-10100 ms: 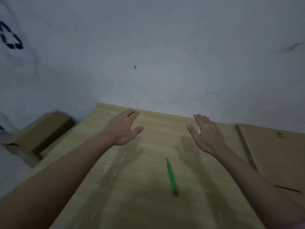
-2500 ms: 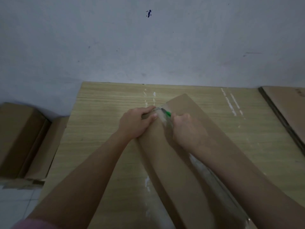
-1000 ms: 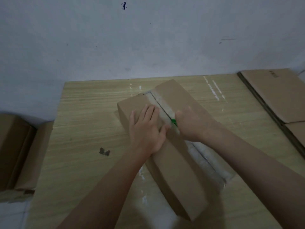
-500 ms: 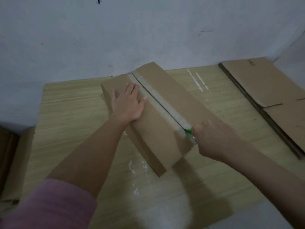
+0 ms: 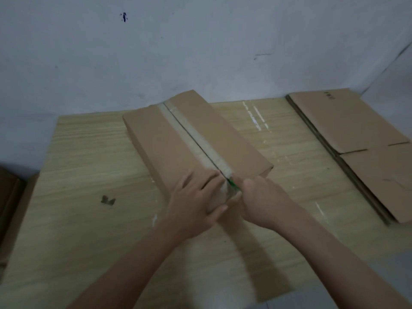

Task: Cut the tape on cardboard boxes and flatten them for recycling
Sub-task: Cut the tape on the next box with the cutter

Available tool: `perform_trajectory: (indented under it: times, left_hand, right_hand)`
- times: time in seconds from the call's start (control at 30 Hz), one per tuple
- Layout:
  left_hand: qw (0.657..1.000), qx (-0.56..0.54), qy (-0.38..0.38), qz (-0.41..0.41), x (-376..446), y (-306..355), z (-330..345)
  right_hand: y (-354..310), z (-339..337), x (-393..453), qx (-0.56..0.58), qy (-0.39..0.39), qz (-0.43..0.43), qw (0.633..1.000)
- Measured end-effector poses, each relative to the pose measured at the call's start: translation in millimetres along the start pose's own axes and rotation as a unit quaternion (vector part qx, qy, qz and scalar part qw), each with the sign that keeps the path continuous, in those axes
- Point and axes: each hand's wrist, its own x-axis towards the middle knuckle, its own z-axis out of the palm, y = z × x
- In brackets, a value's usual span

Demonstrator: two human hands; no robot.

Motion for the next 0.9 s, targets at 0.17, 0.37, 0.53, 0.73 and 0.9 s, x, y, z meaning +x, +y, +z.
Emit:
perform_trajectory:
  times: [0.17, 0.37, 0.53, 0.73, 0.9]
  left_hand:
    - [0.999, 0.03, 0.026, -0.032, 7, 7, 8]
    - [0.996, 0.069, 0.046, -0.042, 8, 8, 12]
    - [0.994, 0.081, 0.05, -0.046, 8, 9, 13]
    - [0.988, 0.113, 0.081, -0.065, 9, 12, 23]
    - [0.972, 0.157, 0.117, -0.132, 25, 25, 37]
  right_hand:
    - [11, 13, -4, -0.01, 0.016, -0.038, 0.999]
    - [27, 25, -11, -0.034, 0.018, -0.051, 0.998]
    - [27, 27, -18, -0.022, 0.018, -0.067, 0.997]
    - [40, 82, -13, 0.079, 0.147, -0.039, 0.985]
    - [47, 87, 4, 0.187, 0.22, -0.043, 0.956]
